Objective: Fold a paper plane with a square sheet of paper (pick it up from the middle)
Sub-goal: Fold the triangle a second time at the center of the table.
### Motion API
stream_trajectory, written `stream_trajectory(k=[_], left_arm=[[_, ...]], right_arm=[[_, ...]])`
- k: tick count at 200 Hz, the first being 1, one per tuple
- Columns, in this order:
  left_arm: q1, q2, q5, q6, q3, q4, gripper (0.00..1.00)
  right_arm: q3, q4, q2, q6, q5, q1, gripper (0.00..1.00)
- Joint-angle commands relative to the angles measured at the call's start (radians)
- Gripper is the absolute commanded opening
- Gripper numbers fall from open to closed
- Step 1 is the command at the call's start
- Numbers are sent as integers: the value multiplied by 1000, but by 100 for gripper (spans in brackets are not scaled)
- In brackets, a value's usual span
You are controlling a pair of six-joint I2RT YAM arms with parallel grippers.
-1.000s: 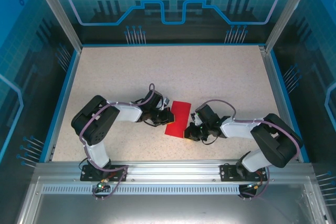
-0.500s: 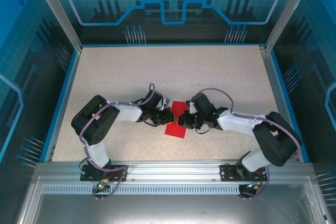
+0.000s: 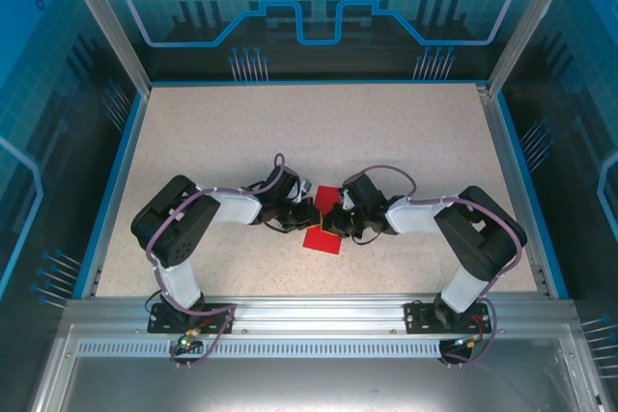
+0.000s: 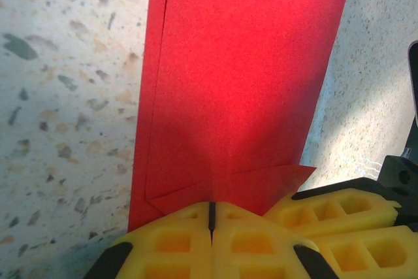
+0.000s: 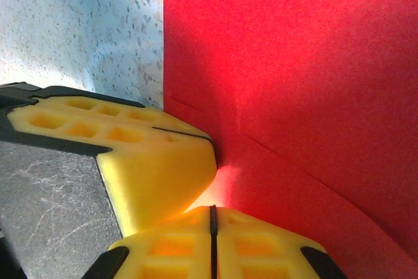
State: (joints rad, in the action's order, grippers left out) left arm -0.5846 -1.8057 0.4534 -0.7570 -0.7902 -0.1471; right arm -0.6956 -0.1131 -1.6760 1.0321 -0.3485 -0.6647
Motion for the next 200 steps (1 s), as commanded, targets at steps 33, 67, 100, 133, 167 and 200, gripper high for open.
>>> stream_trajectory(k=[33,67,100,133,167,200], left_arm=[[-2,-35,-38,10,8,56,5],[-3,-31,-42,13,11,58,5],[-2,-33,-46,12,16,56,5],[-3,-34,-47,10,14,55,5],[-3,-34,-46,10,12,57,5],[-2,-35,-46,12,15,58,5]], right_arm=[[-30,2,-79,-10,8,-18,9],[0,51,-59,-11,37,-21,8],[-5,116,14,-50,40,-24,9],[-7,141,27,-56,21,-32,9],[5,159,-26,-55,33,-32,8],[17,165,10,-55,28,-32,8]])
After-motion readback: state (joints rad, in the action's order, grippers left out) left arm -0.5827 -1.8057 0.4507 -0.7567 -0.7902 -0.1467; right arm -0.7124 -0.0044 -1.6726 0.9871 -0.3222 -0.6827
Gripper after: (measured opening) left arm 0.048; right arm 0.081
